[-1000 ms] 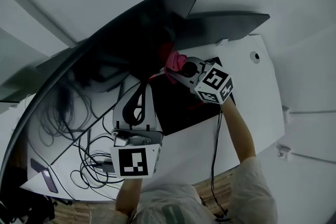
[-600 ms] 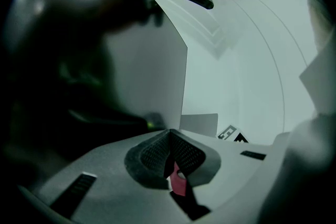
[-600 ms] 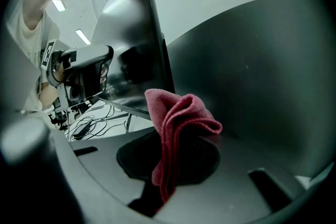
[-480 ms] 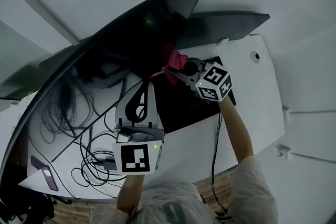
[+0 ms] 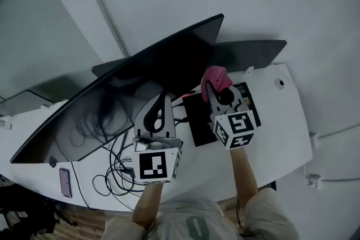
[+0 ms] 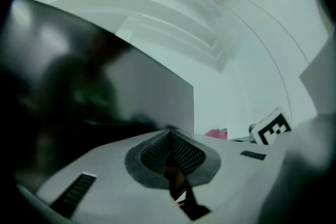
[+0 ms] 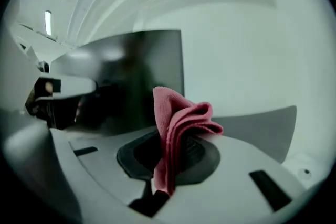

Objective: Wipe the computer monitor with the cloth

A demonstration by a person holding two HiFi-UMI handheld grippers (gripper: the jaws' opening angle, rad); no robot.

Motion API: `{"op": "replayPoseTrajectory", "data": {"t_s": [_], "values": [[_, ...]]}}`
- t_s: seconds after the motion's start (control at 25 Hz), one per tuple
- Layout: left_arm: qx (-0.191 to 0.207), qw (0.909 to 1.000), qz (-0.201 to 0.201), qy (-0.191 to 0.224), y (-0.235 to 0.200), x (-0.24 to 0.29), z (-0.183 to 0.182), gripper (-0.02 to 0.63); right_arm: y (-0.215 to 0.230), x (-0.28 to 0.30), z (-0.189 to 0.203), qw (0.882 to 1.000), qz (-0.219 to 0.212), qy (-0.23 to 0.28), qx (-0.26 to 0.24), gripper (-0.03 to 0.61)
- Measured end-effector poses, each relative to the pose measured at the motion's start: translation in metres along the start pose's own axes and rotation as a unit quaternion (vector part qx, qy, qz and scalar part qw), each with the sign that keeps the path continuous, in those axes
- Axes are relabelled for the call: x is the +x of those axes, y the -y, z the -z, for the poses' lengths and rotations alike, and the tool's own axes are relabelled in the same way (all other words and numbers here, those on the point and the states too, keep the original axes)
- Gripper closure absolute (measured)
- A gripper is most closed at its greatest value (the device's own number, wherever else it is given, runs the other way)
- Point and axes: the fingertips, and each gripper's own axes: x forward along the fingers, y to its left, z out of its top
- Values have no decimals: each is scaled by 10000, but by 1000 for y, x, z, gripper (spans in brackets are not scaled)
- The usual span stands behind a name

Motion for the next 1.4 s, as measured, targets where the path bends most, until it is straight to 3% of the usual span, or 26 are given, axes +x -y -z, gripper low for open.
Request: {"op": "replayPoseTrajectory", "data": {"t_s": [0.16, 0.28, 0.44, 0.64, 0.92, 1.4], "values": [[179, 9994, -241, 193, -13, -46, -26, 598, -77, -51, -75, 9943, -67, 986, -407, 525], [295, 9981, -487, 251, -25, -88, -36, 598, -138, -84, -106, 9863, -297, 1438, -751, 525], [376, 9951, -801, 437, -34, -142, -47, 598, -206, -118, -106, 9818, -672, 1622, -725, 525], [462, 9910, -1170, 452, -41, -196, -43, 598, -255, -140, -75, 9807, -1192, 1344, -765, 525], [442, 9878, -1449, 348, -50, -221, -35, 598, -277, -148, -61, 9782, -1525, 1128, -841, 525], [469, 9866, -1506, 411, -46, -221, -37, 598, -269, -149, -63, 9792, -1542, 1103, -716, 525]]}}
